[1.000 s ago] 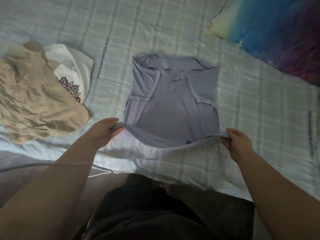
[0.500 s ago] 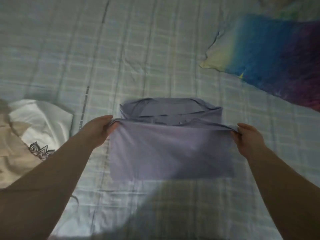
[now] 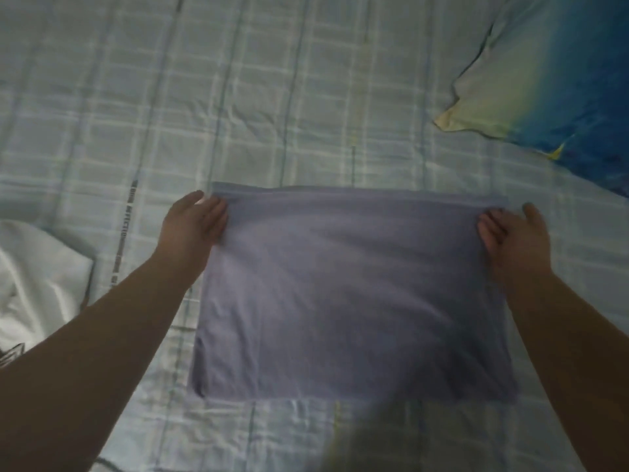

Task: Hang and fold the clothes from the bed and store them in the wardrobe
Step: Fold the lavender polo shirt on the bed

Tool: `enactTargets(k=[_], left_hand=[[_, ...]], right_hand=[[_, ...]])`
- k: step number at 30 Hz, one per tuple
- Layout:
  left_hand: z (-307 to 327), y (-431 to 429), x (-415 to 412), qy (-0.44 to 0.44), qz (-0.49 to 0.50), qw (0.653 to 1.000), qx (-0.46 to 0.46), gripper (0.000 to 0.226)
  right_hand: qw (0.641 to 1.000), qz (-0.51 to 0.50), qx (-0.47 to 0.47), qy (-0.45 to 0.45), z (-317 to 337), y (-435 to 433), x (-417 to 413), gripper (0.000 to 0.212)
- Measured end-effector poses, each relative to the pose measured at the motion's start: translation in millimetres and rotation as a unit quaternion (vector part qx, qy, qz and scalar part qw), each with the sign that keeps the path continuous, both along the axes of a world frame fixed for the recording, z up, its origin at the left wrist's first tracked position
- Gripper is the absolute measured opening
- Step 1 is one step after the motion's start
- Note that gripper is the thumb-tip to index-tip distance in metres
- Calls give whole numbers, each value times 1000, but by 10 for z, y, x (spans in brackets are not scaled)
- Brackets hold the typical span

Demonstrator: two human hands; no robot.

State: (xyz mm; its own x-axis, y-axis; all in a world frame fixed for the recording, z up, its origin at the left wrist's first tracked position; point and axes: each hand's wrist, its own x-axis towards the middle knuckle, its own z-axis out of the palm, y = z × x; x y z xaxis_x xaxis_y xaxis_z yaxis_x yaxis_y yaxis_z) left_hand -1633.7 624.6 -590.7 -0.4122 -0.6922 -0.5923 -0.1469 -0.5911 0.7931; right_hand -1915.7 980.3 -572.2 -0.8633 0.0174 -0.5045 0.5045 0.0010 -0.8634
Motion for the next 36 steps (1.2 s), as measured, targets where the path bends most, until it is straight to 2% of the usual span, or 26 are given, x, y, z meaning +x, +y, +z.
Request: enactTargets(k=[2,3,4,5,7,8,10,13,16,22,25,28,31,33,36], left_hand=[[-77,137,14,-60,-66,989,-122,36],[-112,193,26,-98,-119,964,-215,41],[-127,248,36,-144,-191,920,-310,45],[-146,301,50,-188,-262,853,-410,47],[-163,418,65,-234,-364,705,-561,54],[-158,527,83,-253,-385,662,-591,57],[-108,820,155,-282,-400,632,-601,58],[-88,1235,458,-307,-422,588,-618,60],[-160,1463,864,-315,-419,581,-622,61],[-441,1548,1385,-340,-442,562,-611,63],[-531,1515,1407,-343,-440,551,-621,63],[-515,1548,1393,-345,-425,555,-626,63],[-383,1607,1345,-351,-404,570,-623,62],[-255,1687,1219,-339,-401,581,-621,60],[-64,1886,856,-299,-411,601,-617,56]], right_hand=[[994,55,78,47,-62,-43,75,51],[978,104,149,99,-133,-33,112,52],[947,159,230,155,-207,0,144,51],[900,210,315,217,-246,46,191,50],[791,313,411,328,-312,132,287,53],[740,353,443,364,-331,157,353,53],[672,385,496,392,-325,196,591,53],[648,403,520,383,-285,361,1024,59],[633,417,508,409,-309,657,1405,62],[603,445,533,394,-462,1059,1636,64],[597,453,547,372,-515,1050,1622,65],[603,451,543,372,-514,1040,1623,65],[631,446,498,393,-436,1074,1605,62],[673,425,455,399,-362,1134,1591,57],[743,365,430,361,-231,1232,1585,51]])
